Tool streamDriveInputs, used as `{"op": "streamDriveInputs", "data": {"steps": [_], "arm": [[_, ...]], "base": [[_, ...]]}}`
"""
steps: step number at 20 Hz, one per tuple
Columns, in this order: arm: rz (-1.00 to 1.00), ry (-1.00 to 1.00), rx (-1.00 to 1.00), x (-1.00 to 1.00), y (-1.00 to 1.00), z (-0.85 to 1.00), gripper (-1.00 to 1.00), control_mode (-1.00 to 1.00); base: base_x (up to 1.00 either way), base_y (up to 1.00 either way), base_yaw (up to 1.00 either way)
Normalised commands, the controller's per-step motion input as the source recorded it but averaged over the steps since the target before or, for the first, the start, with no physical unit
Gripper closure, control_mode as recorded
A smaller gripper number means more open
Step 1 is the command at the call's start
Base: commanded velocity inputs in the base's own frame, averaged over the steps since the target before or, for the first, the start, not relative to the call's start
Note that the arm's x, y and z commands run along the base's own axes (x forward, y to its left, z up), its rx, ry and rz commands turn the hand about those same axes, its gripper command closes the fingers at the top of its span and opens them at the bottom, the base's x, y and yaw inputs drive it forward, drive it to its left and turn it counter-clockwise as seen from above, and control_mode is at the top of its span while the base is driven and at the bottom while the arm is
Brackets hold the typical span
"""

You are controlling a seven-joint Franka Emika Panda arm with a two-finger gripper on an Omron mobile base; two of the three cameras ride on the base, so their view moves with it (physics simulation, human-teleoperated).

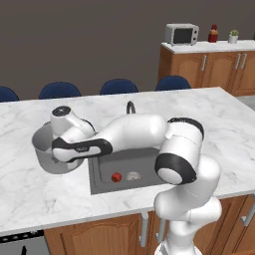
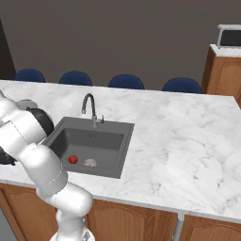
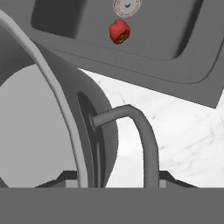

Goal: Dump the bell pepper from the pot into the sink. Then turn on the water and wash the bell pepper. Then turn off the water and put the bell pepper back in the pot.

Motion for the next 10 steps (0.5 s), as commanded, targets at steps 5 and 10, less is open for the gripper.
{"op": "streamDriveInputs", "data": {"steps": [5, 10], "arm": [[0.00, 0.07, 0.00, 0.00, 0.27, -0.32, 1.00, -1.00], [0.00, 0.04, 0.00, -0.01, 0.29, -0.29, 1.00, -1.00]], "base": [[0.00, 0.00, 0.00], [0.00, 0.00, 0.00]]}}
